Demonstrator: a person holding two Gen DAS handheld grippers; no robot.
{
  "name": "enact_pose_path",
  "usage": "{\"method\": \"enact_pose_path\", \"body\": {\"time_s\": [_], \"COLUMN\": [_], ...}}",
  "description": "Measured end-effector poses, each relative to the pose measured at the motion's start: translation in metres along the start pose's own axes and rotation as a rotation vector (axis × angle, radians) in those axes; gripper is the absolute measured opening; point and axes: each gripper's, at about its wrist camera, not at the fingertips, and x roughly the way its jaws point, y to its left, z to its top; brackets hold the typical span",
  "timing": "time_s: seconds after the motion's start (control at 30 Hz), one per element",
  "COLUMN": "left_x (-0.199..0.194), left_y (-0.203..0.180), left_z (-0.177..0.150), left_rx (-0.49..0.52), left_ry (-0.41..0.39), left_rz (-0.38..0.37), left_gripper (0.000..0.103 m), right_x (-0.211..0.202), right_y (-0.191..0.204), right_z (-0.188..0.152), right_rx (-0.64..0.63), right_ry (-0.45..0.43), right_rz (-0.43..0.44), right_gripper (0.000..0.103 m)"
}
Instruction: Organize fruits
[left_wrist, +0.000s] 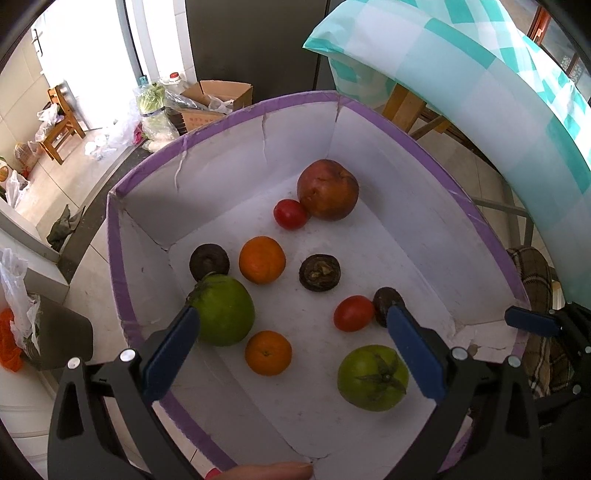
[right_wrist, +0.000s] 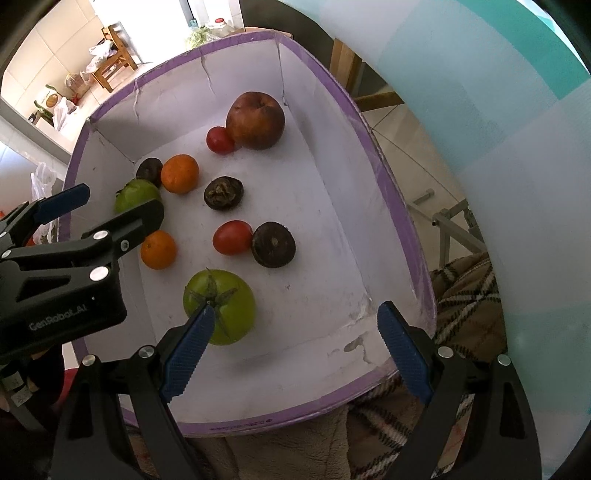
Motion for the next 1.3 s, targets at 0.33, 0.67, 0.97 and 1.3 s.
{"method": "enact_pose_path", "body": {"time_s": [0.33,0.67,0.97,1.3], "left_x": [0.0007,0.0026,0.0050,0.0073], "left_y": [-0.0003,-0.0013,-0.0015,-0.0004], "left_z": [-0.0001,-0.0032,-0.0047,-0.0054], "left_rx": [0.000,-0.001,-0.001,-0.002], "left_ry": [0.001,0.005,0.008,0.010], "left_rz": [0.000,0.000,-0.002,0.001], "left_gripper": [0.101,0.101,0.101,0.101], "right_x": [0.0029,0.0040,0.0045,0.0047], "right_y": [0.0002,0.0002,-0.0001,0.0000], "right_z": [-0.0007,-0.0008,-0.0004,0.0008], "right_rx": [-0.001,-0.001,0.000,0.002], "right_ry": [0.014,0.015,0.019,0.019], "right_rz": [0.002,0.003,0.005,0.004], "right_gripper": [0.087,0.087,0.087,0.087]}}
